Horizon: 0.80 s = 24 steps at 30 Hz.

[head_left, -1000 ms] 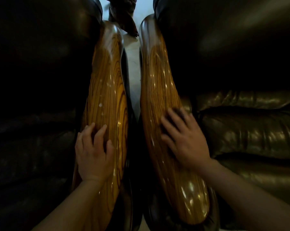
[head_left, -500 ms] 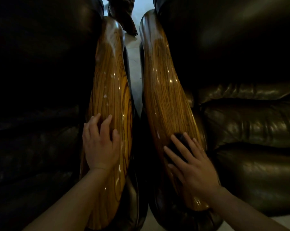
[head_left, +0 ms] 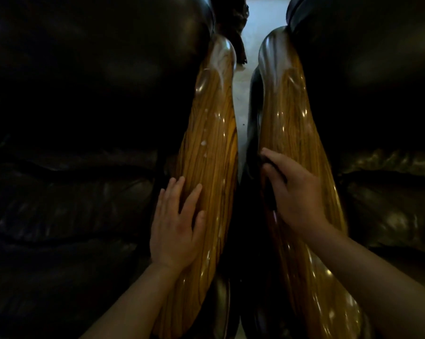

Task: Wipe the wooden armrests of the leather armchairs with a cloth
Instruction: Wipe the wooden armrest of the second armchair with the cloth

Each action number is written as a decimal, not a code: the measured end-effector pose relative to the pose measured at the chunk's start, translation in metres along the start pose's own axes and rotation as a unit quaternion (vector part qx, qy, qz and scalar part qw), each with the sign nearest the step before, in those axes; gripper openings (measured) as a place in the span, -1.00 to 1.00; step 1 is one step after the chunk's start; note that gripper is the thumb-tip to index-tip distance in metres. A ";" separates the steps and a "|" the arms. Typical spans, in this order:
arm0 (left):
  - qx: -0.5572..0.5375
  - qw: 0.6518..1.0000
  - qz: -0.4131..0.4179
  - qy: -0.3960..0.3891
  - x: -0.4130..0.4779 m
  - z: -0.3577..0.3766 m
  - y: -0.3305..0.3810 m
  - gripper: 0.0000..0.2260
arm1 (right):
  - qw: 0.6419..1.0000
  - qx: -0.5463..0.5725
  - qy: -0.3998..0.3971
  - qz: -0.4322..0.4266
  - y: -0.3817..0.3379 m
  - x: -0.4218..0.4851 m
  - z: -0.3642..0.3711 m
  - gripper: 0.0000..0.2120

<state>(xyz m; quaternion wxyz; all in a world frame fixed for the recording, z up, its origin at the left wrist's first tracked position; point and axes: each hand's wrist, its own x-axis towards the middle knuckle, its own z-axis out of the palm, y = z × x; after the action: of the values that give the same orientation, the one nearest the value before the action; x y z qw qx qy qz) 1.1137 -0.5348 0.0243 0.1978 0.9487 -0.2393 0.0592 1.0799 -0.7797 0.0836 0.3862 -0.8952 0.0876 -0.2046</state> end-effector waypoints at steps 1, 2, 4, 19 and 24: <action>-0.002 1.000 0.003 0.004 -0.001 0.001 -0.002 -0.53 | 0.998 0.058 -0.010 0.031 -0.014 0.011 0.008 -0.72; -0.001 1.000 0.006 0.007 -0.002 0.002 -0.004 -0.54 | 0.993 0.106 -0.023 0.050 -0.027 0.023 0.018 -0.75; 0.004 1.000 0.009 0.011 -0.001 0.002 -0.006 -0.54 | 0.990 0.131 -0.042 0.025 -0.047 0.043 0.038 -0.76; -0.035 0.998 -0.041 0.020 -0.002 0.002 -0.002 -0.58 | 0.953 -0.207 -0.143 -0.170 -0.044 0.016 0.092 -0.62; -0.041 0.998 -0.039 0.029 -0.003 0.003 -0.003 -0.59 | 0.925 -0.200 -0.185 -0.263 -0.022 0.003 0.071 -0.61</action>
<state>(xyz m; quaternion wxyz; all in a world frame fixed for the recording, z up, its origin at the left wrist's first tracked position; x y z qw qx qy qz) 1.1128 -0.5324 0.0195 0.2460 0.9463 -0.1983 0.0691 1.1133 -0.7193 0.0566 0.1409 -0.9666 -0.1852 -0.1078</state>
